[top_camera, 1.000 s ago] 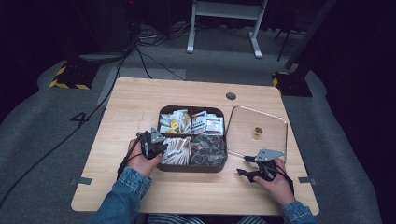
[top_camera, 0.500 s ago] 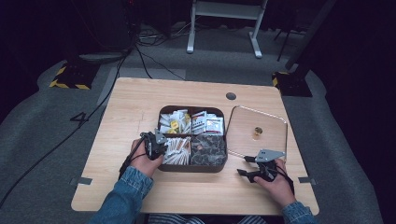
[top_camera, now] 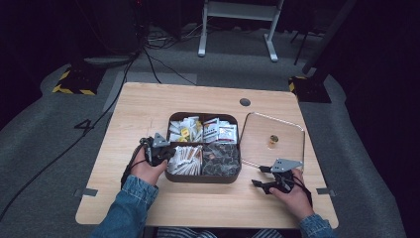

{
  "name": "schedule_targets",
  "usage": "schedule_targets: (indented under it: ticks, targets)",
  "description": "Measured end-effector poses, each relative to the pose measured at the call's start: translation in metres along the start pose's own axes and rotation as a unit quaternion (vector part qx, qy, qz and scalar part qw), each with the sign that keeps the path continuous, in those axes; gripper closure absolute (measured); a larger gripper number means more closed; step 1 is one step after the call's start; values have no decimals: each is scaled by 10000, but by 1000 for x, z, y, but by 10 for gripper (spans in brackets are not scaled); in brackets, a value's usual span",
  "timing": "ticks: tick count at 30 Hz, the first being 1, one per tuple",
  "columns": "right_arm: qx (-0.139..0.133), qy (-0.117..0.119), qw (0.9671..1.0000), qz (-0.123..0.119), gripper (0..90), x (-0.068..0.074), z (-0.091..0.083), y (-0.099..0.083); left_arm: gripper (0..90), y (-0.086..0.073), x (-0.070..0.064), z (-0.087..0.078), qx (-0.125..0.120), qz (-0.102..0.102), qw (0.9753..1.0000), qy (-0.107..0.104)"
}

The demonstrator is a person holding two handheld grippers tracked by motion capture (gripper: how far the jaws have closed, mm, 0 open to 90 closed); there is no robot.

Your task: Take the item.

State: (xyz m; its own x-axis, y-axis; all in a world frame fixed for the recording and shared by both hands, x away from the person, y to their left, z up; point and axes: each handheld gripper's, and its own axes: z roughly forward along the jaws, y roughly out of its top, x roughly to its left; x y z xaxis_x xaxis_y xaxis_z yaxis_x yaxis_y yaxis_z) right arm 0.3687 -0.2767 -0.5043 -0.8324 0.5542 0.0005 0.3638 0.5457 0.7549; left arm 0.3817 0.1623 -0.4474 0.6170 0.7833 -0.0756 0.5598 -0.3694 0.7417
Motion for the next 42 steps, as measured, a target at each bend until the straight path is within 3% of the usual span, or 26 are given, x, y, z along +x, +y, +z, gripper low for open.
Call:
schedule_targets:
  ticks: [1, 4, 5, 9, 15, 20, 28, 34, 38, 42]
  targets:
    - [-1, 0, 10000, 1, 341, 0, 0, 0, 899, 1, 2, -5, -179, -95, 9997, -146]
    - [0, 0, 10000, 2, 341, 0, 0, 0, 899, 2, 2, -10, -364, -159, 9988, -270]
    - [-1, 1, 10000, 1, 340, 0, 0, 0, 899, 4, 3, -14, -547, -194, 9975, -397]
    - [-1, 0, 10000, 0, 341, 0, 0, 0, 899, 7, 3, -20, -878, -263, 9931, -736]
    - [-1, 0, 10000, 1, 340, 0, 0, 0, 899, 10, 1, -25, -1139, -338, 9862, -1150]
    - [-1, 0, 10000, 0, 341, 0, 0, 0, 899, 15, -4, -33, -1301, -251, 9830, -1269]
    - [0, -1, 10000, 1, 341, 0, 0, 0, 899, 20, -15, -39, -1353, -102, 9808, -1402]
    - [-1, 0, 10000, 0, 340, 0, 0, 0, 899, 25, -28, -42, -1293, 178, 9806, -1465]
    - [-2, -1, 10000, 2, 340, 0, 0, 0, 899, 31, -46, -43, -1195, 507, 9772, -1680]
    - [-2, 0, 10000, 1, 340, 0, 0, 0, 898, 33, -57, -43, -1172, 633, 9746, -1801]
